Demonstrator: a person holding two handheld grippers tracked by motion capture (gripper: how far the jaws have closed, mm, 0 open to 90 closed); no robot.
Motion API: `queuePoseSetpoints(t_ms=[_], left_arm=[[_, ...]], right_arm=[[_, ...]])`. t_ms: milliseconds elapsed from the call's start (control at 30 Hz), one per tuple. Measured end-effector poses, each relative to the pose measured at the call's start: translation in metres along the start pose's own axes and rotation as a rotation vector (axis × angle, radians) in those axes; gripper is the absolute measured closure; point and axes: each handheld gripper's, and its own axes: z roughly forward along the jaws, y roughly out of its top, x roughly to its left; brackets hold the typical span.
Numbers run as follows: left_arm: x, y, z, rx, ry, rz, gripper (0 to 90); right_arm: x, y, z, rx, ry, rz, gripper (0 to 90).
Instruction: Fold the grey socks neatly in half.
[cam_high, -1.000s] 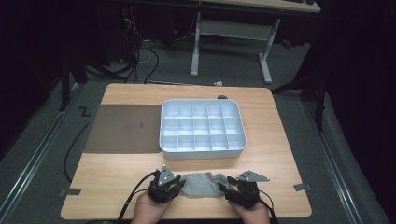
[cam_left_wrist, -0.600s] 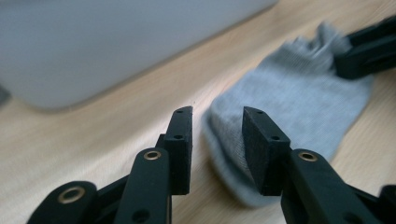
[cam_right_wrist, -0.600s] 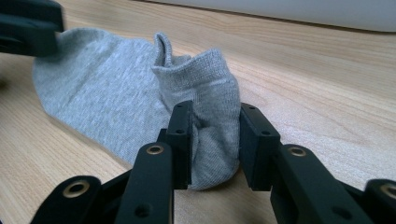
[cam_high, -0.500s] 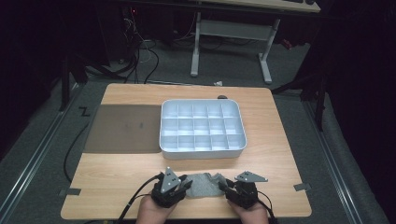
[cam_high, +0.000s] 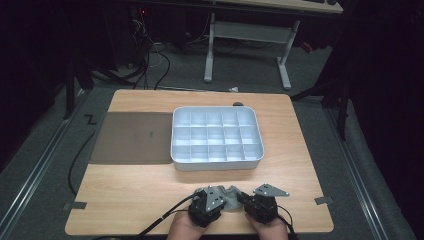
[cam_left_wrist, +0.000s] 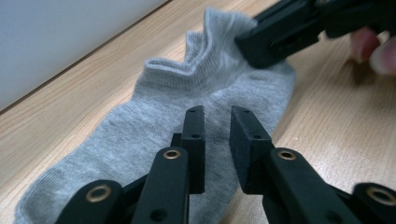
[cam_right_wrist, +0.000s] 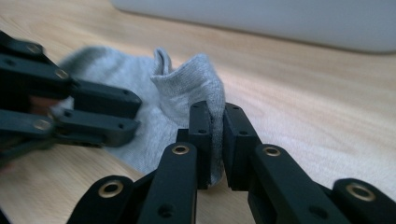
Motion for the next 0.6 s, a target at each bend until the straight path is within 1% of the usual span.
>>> queuePoseSetpoints(t_ms=[33,167,233,333,433,500,567,600], left_arm=[[0.000,0.000,0.000,-0.003,0.000,-0.001,77.4],[0.000,-0.001,-0.001,-0.003,0.002,0.002,78.5],[0.000,-0.001,-0.001,-0.001,0.001,0.001,78.7],[0.000,-0.001,-0.001,-0.001,0.002,0.003,78.8],[0.001,-0.002,-0.001,-0.003,-0.001,0.000,79.0],[0.001,-0.002,-0.001,-0.003,0.000,0.001,79.1],[0.001,-0.002,-0.001,-0.002,0.000,0.001,79.0],[0.000,-0.002,-0.001,-0.002,0.002,0.000,79.2]], right_arm=[[0.000,0.001,-0.002,-0.014,0.004,-0.003,84.2],[0.003,0.005,-0.009,-0.038,0.015,-0.009,86.0],[0.006,0.006,-0.011,-0.048,0.032,-0.008,86.1],[0.008,0.008,-0.013,-0.052,0.031,-0.020,86.0],[0.006,0.007,-0.012,-0.046,0.025,-0.020,85.1],[0.003,0.005,-0.010,-0.038,0.034,0.001,85.3],[0.002,0.005,-0.009,-0.033,0.039,0.008,85.3],[0.002,0.004,-0.008,-0.033,0.055,0.020,85.7]])
